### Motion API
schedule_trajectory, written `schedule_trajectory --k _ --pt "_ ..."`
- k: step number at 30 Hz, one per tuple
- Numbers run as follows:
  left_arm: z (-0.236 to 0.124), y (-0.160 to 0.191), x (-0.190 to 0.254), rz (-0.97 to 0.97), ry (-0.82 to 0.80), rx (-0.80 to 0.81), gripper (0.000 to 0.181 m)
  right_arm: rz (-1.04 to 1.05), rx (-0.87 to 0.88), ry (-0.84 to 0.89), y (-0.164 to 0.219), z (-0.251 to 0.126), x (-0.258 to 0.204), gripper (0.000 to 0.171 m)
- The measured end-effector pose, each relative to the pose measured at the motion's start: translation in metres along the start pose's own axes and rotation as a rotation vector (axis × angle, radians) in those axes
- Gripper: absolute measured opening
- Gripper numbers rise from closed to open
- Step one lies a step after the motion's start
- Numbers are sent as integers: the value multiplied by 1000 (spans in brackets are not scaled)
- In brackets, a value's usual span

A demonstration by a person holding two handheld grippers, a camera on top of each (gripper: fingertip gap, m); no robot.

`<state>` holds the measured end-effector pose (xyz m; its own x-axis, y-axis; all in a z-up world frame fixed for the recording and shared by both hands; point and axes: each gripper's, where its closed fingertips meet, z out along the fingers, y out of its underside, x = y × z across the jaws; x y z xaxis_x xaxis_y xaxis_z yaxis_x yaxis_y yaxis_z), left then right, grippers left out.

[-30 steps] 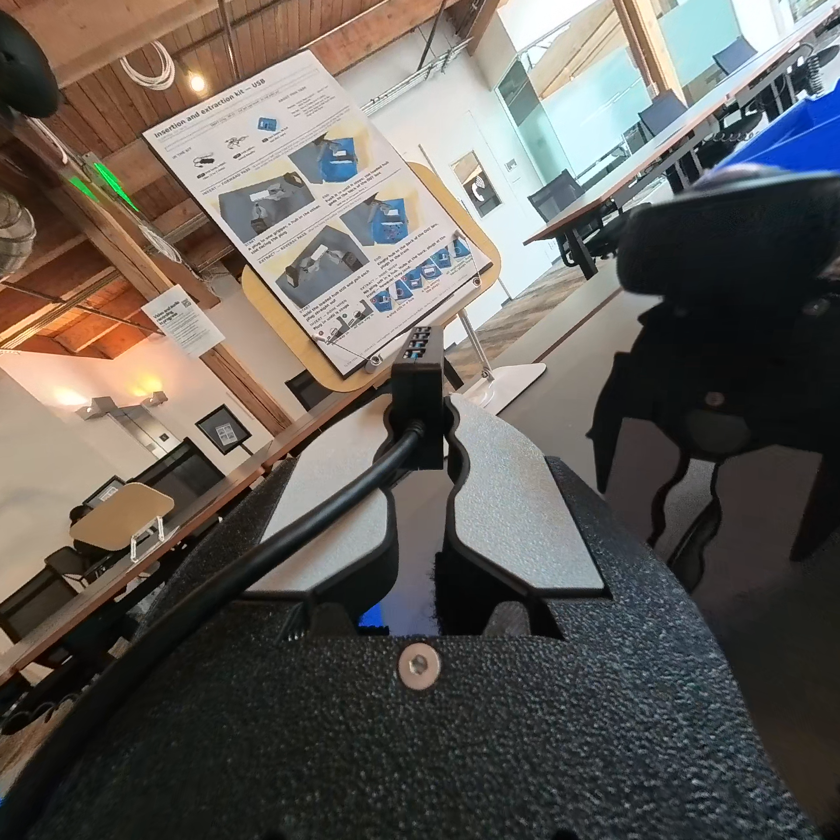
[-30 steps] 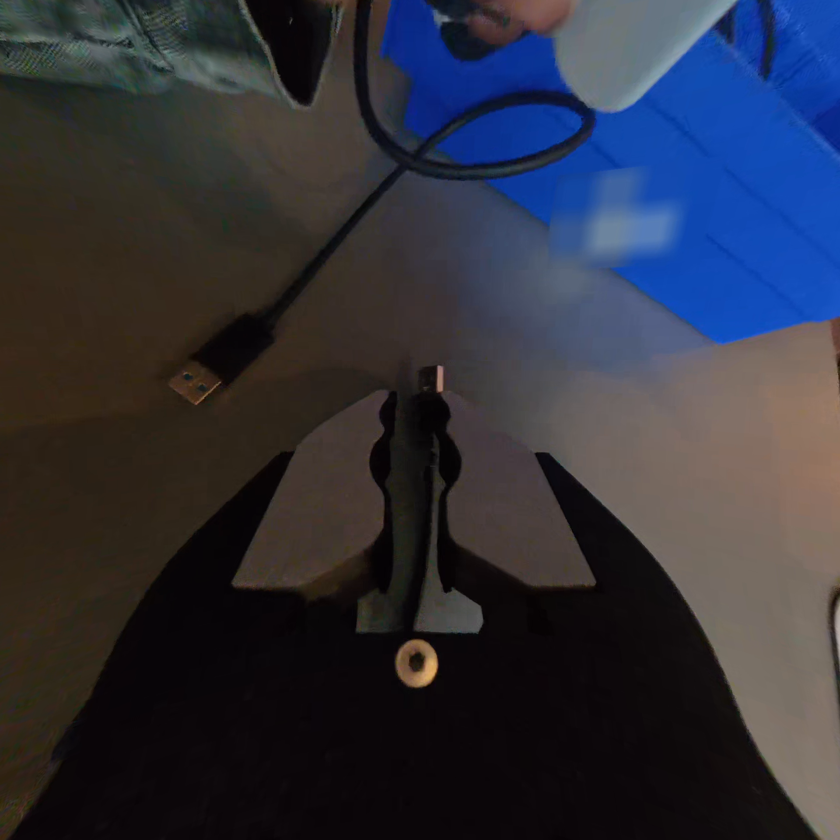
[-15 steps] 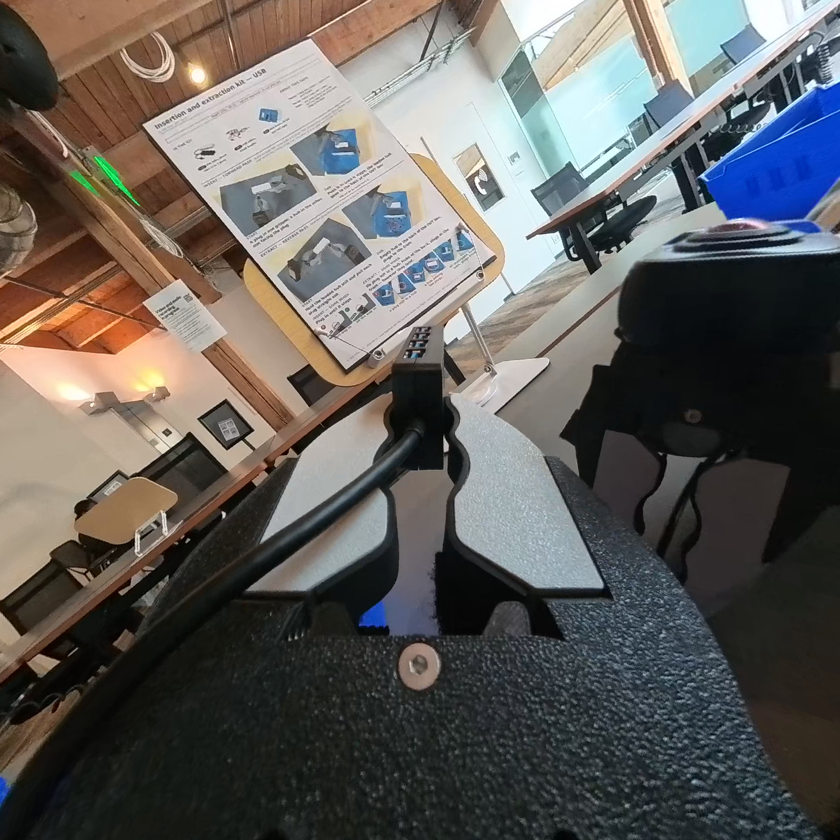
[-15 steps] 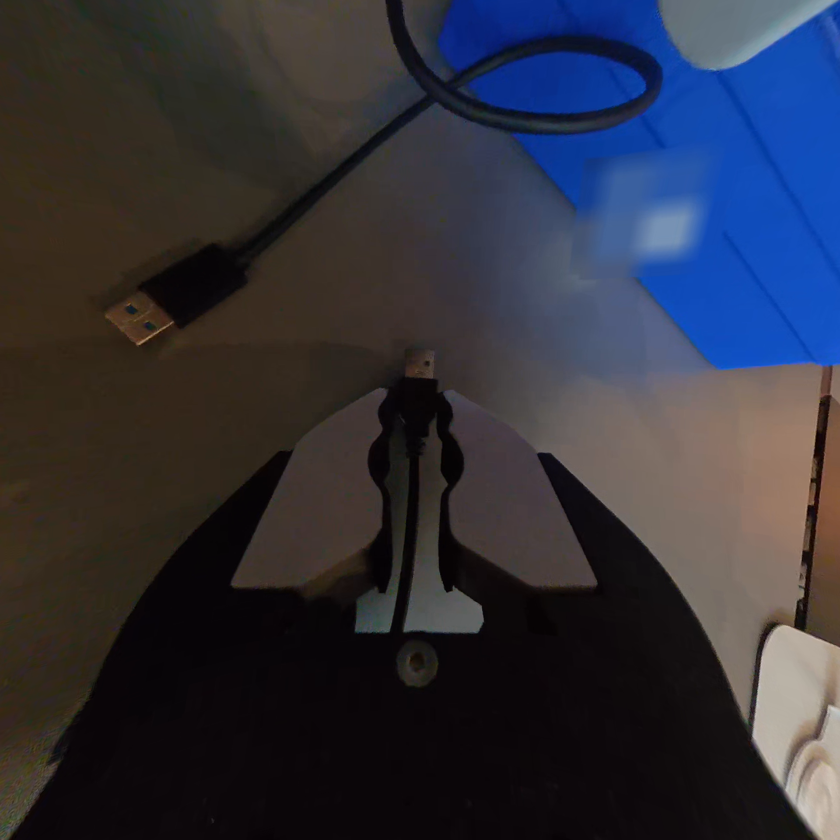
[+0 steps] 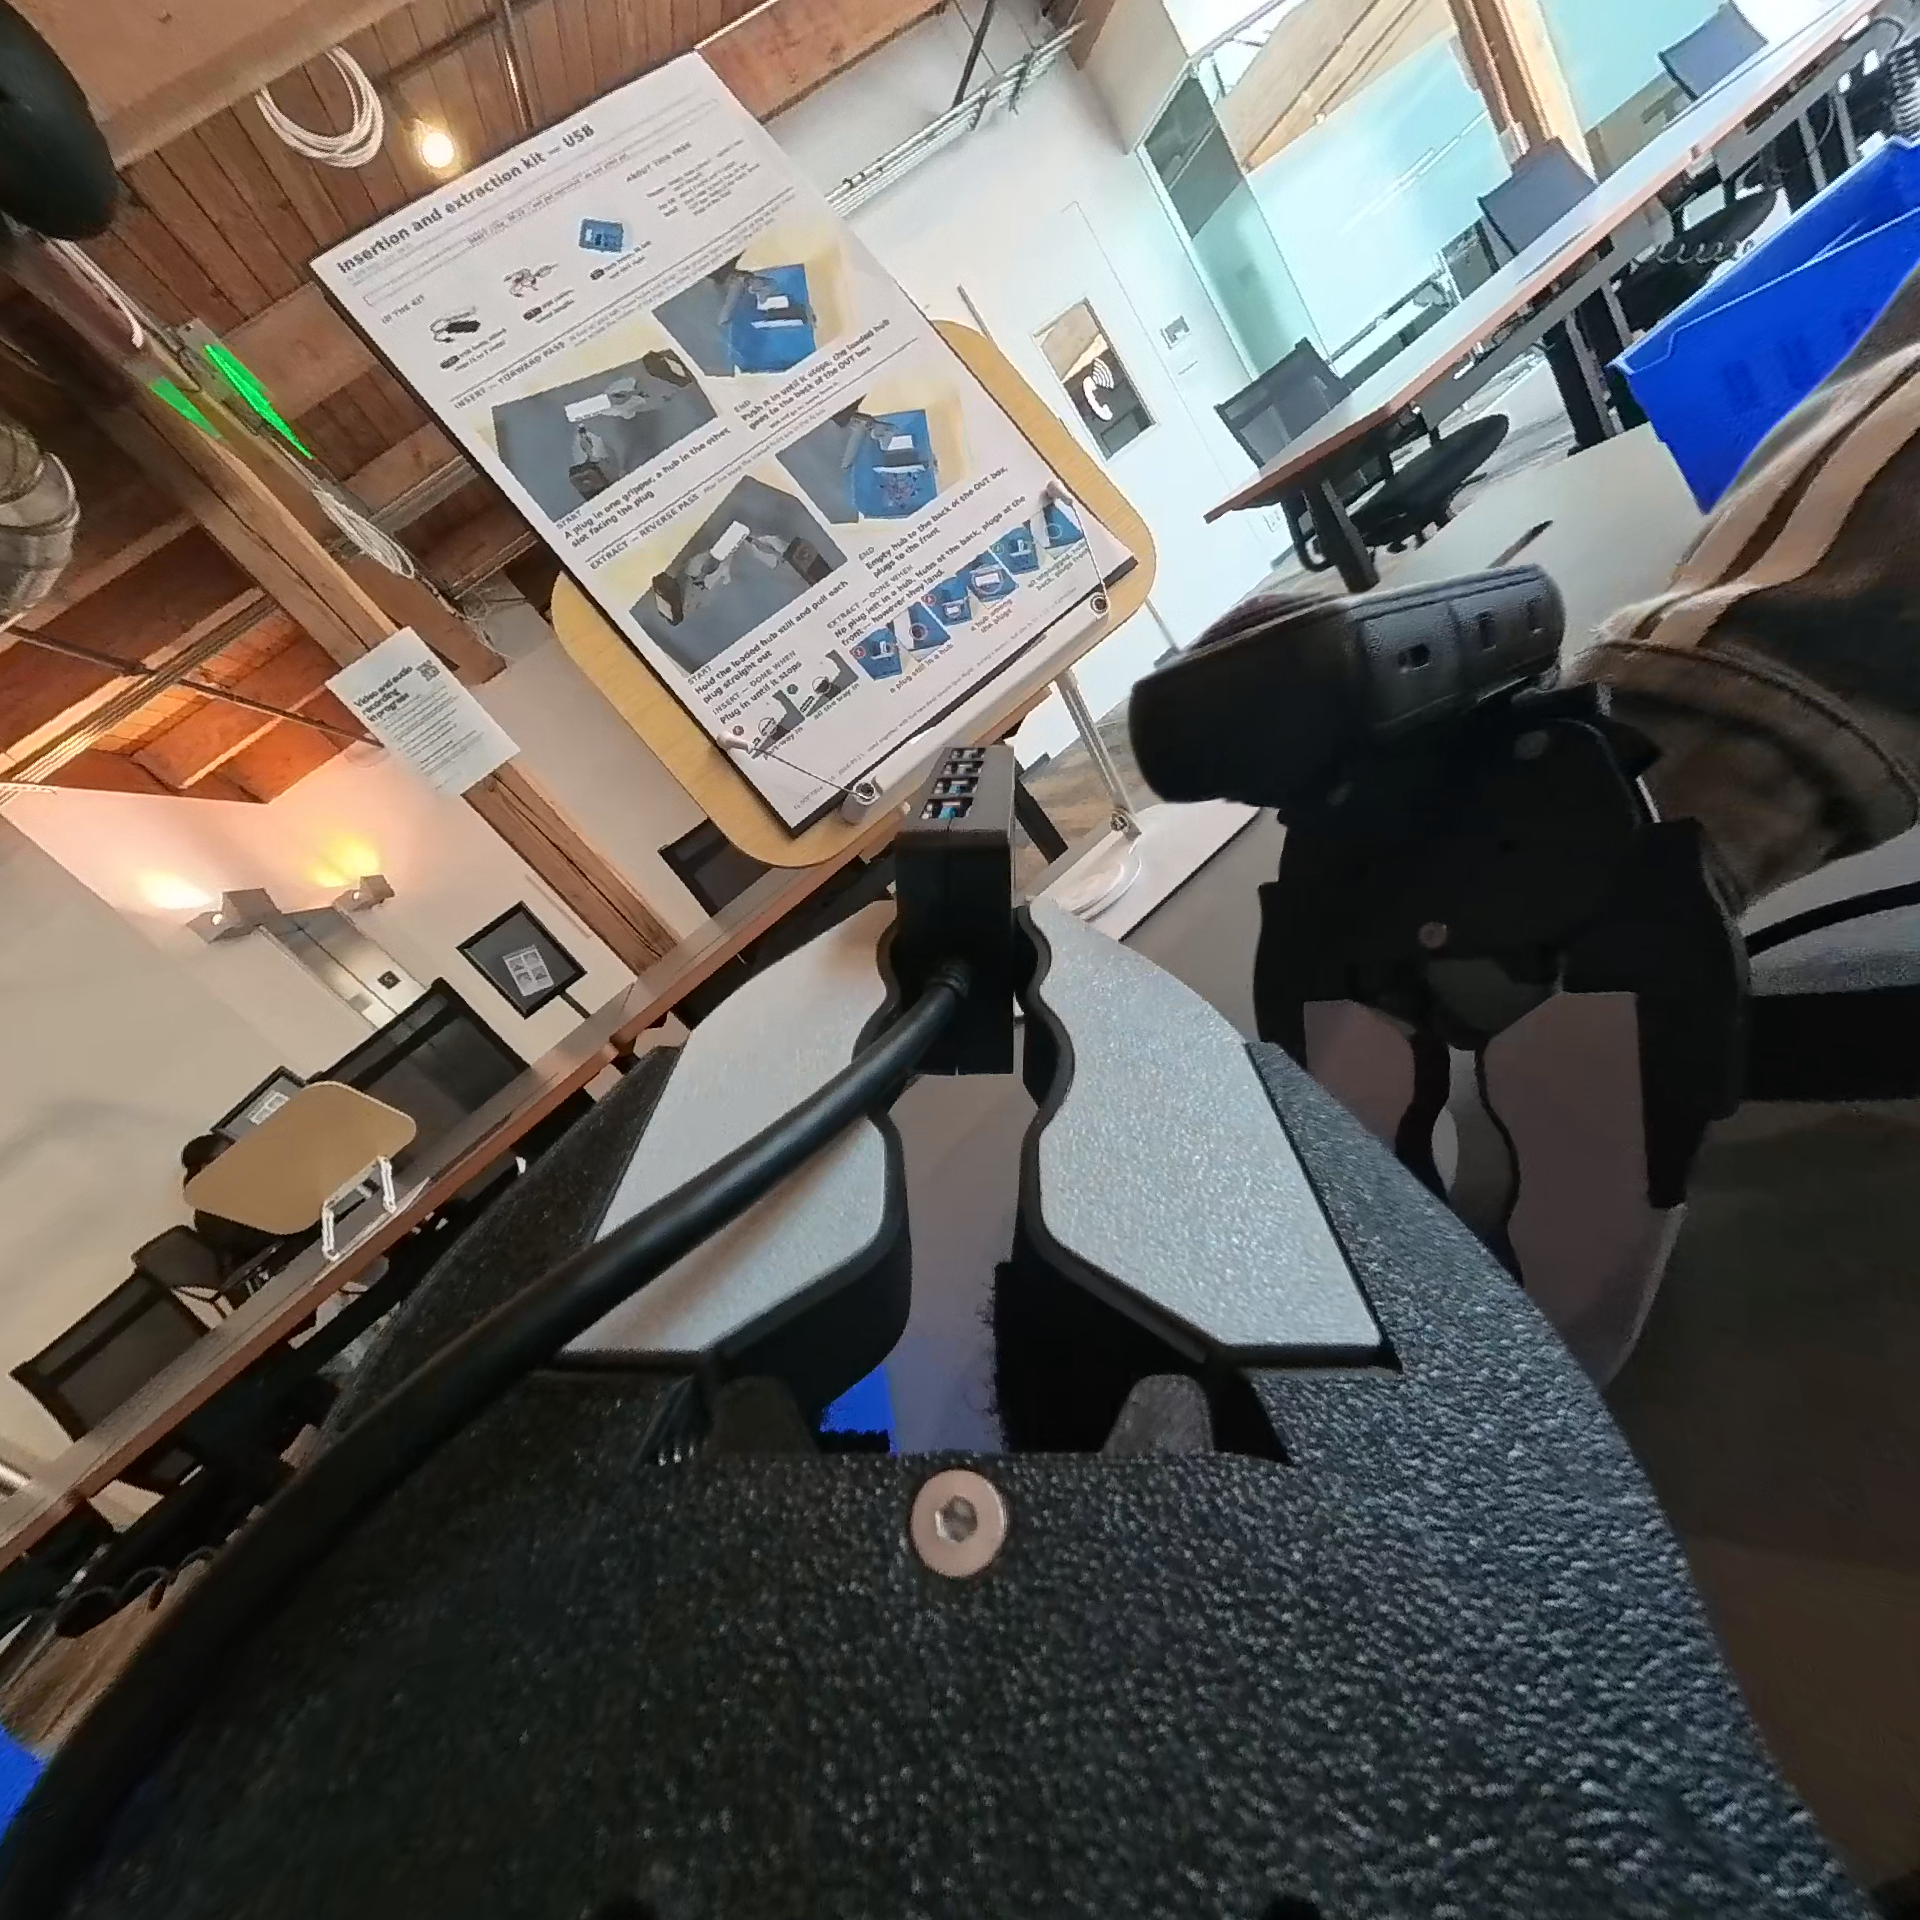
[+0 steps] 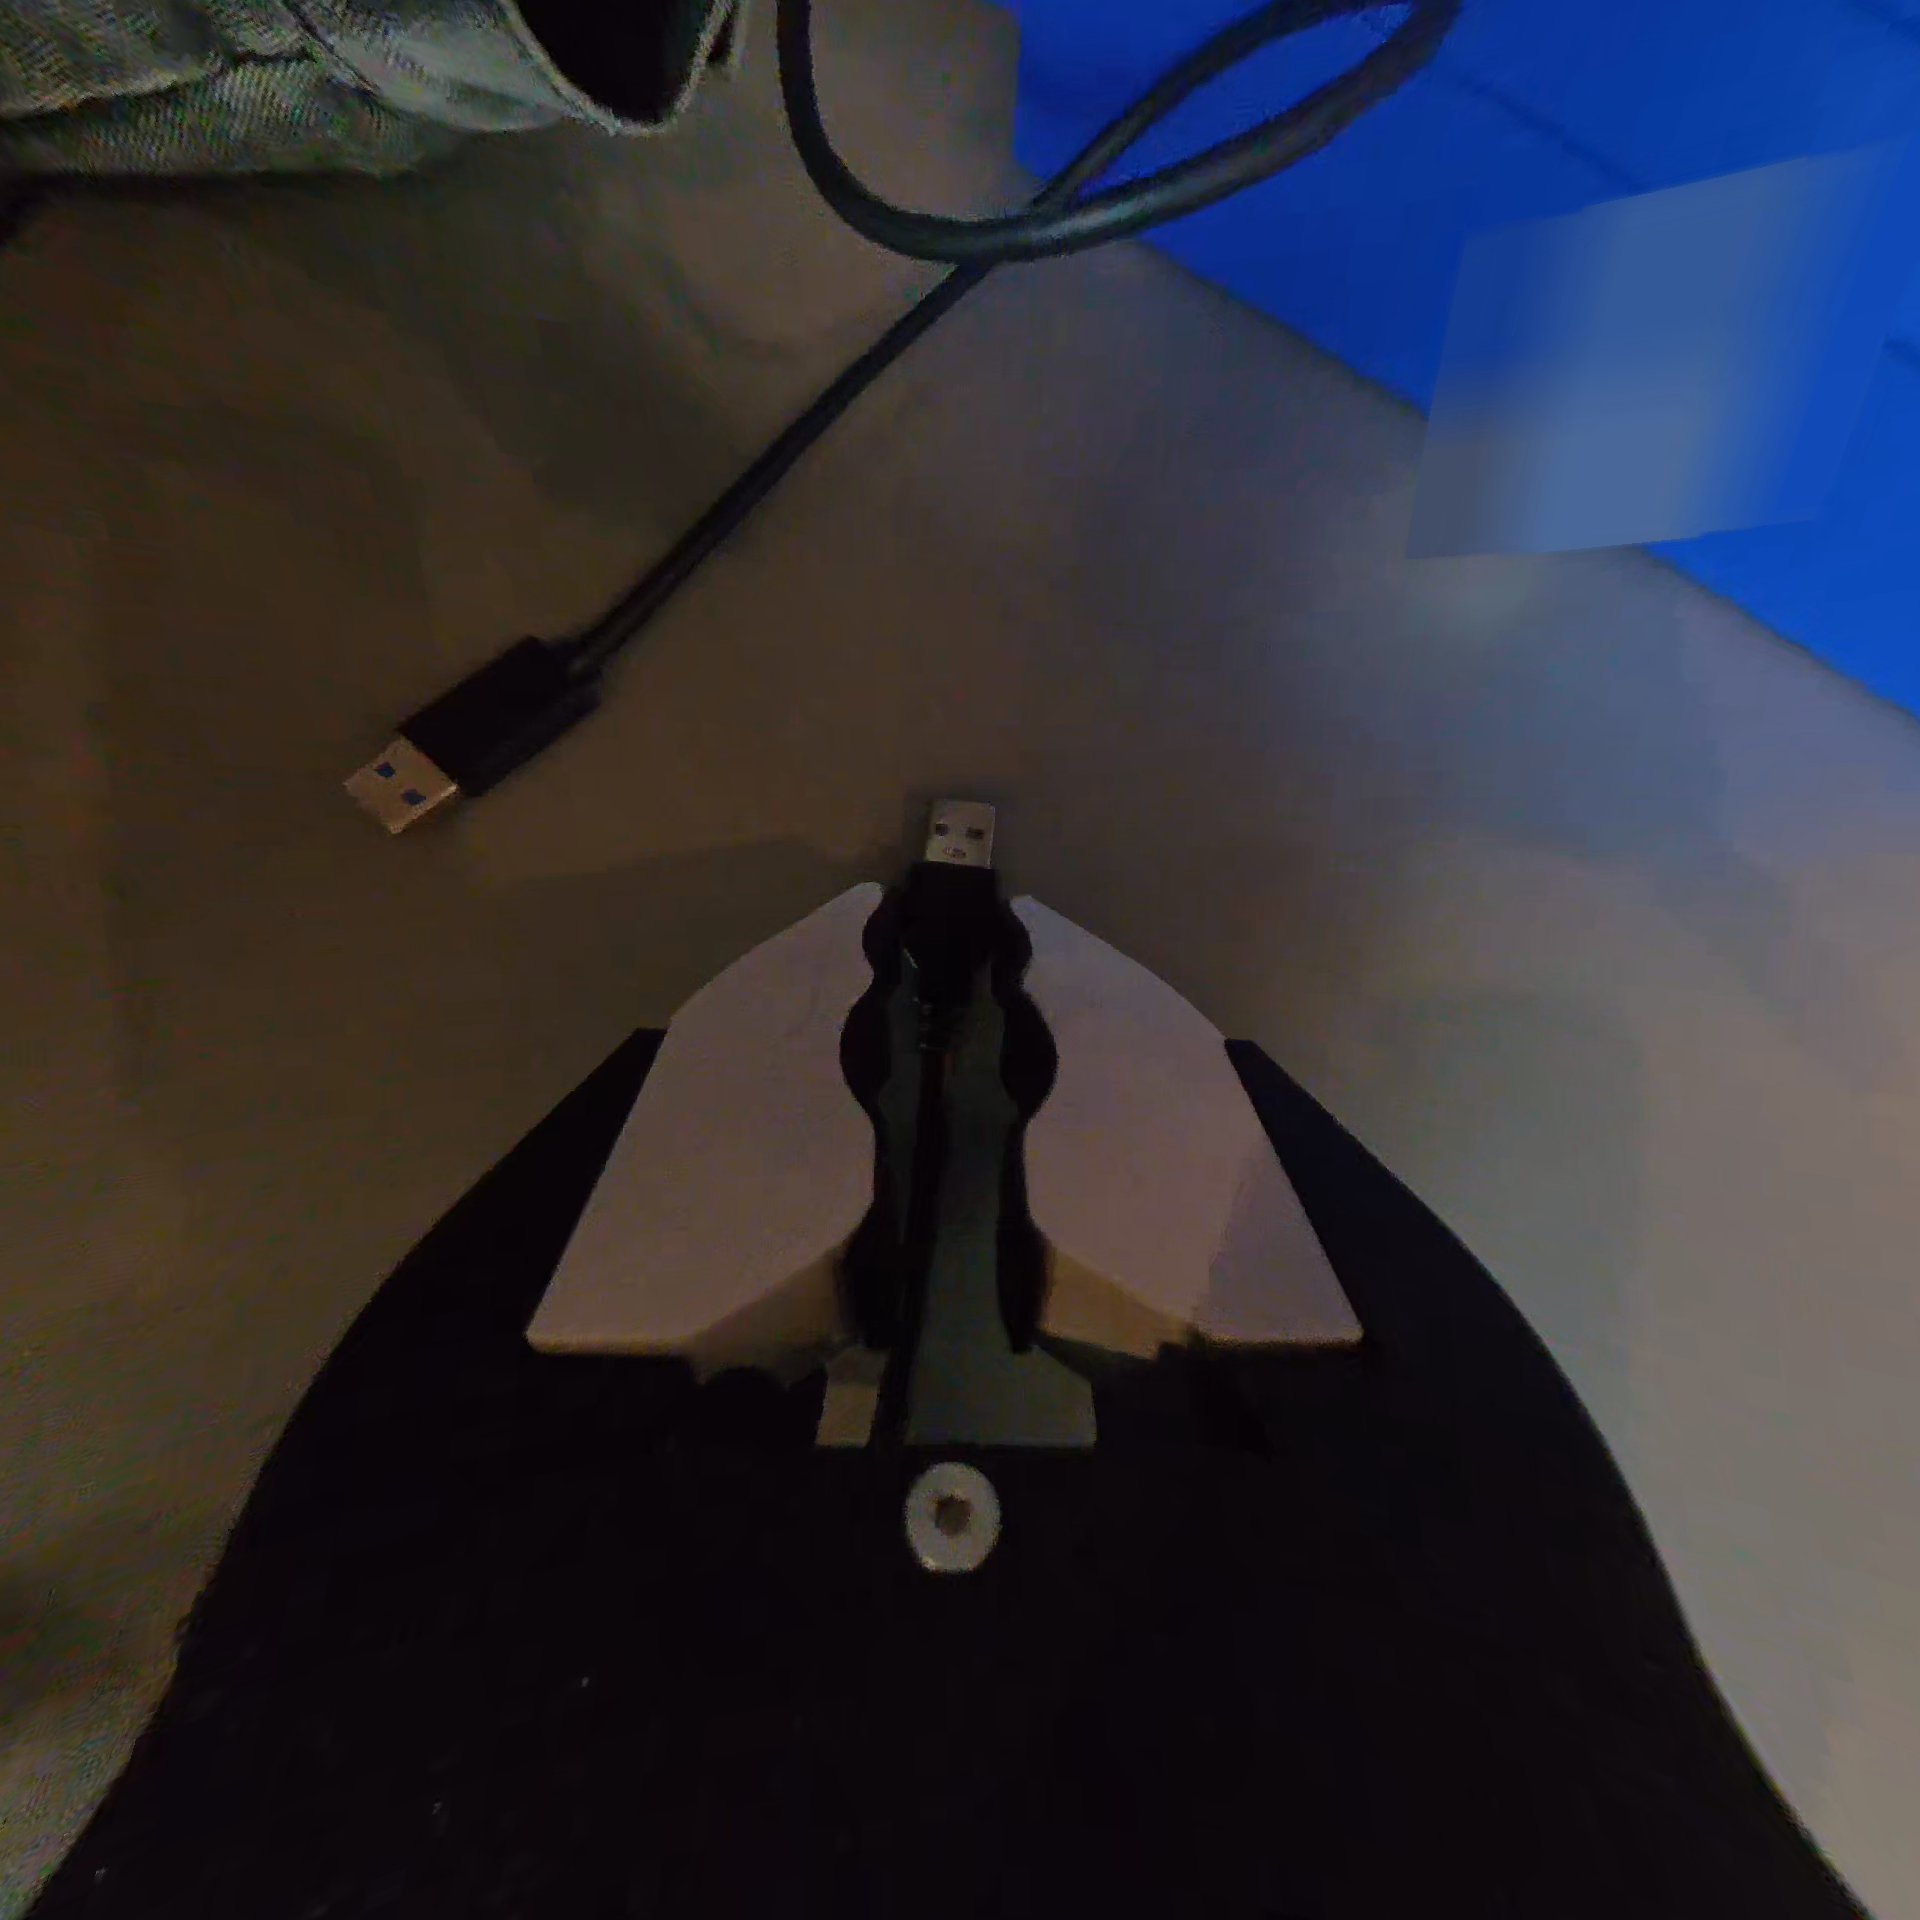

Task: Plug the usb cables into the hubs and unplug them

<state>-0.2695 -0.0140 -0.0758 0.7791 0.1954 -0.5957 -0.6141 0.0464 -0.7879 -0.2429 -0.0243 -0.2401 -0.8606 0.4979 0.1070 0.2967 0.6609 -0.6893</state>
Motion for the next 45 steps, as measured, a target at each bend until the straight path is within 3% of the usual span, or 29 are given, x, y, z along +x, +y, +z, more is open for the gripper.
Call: schedule_trajectory --k 4,9,18,24,34,45 --pt "1 3 2 17 5 -20 18 -26 -6 30 0 -2 -2 16" --pt "2 5 1 25 -6 -39 18 83 12 20 2 -18 -8 16" --pt "5 10 12 131 12 -91 18 352 114 174 -30 -99 -6 15" --pt "12 7 25 205 27 -114 18 432 46 241 -46 -139 1 15" --pt "22 21 49 721 33 -301 18 482 -227 130 -38 -144 -17 16" --pt "29 20 73 780 93 -269 17 517 -429 71 -16 -134 -21 15"
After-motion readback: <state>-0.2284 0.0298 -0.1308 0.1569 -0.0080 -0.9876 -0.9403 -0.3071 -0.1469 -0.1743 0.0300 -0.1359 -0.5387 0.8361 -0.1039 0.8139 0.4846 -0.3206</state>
